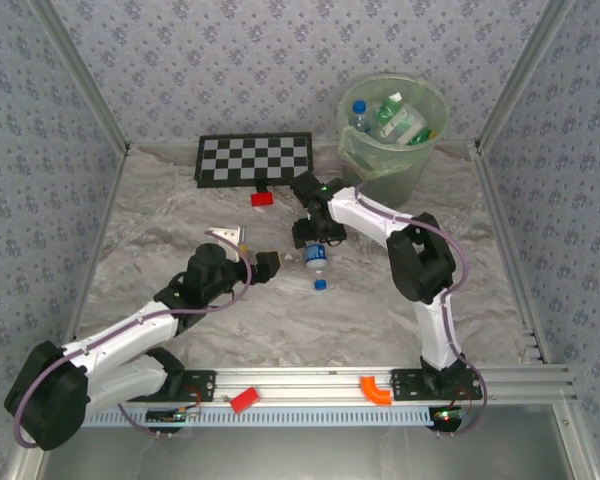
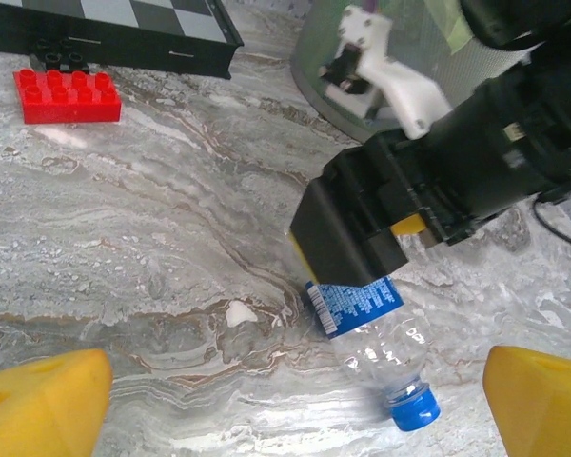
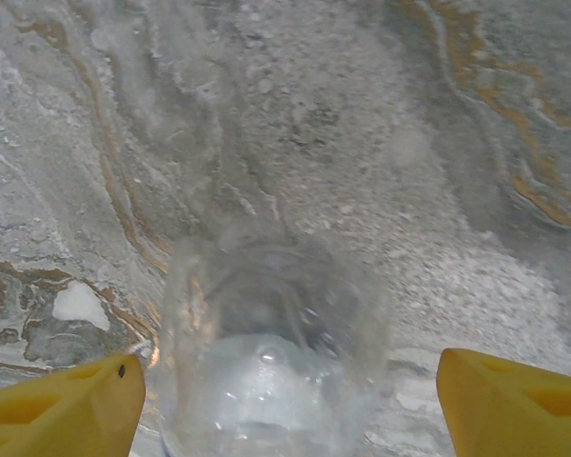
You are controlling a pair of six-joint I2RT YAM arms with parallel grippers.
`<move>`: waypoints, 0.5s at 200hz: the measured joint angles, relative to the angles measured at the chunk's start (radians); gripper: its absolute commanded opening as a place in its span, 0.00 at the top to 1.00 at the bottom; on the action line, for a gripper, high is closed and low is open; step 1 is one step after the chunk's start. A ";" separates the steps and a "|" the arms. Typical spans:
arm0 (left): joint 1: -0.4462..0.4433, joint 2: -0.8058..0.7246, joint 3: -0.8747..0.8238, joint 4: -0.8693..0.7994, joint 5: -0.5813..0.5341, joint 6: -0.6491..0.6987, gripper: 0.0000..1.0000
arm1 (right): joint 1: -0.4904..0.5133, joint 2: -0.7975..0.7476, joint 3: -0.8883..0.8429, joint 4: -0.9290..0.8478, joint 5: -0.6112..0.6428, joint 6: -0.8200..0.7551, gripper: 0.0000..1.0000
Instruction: Put the plastic bottles in the bin
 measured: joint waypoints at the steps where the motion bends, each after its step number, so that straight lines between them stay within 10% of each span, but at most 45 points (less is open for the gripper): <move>1: 0.000 0.000 0.000 0.000 0.000 0.000 0.00 | 0.000 0.003 0.003 -0.002 -0.002 -0.001 0.21; 100: 0.000 -0.008 0.000 0.000 0.000 0.000 0.00 | -0.008 0.108 0.117 -0.088 -0.068 -0.070 0.43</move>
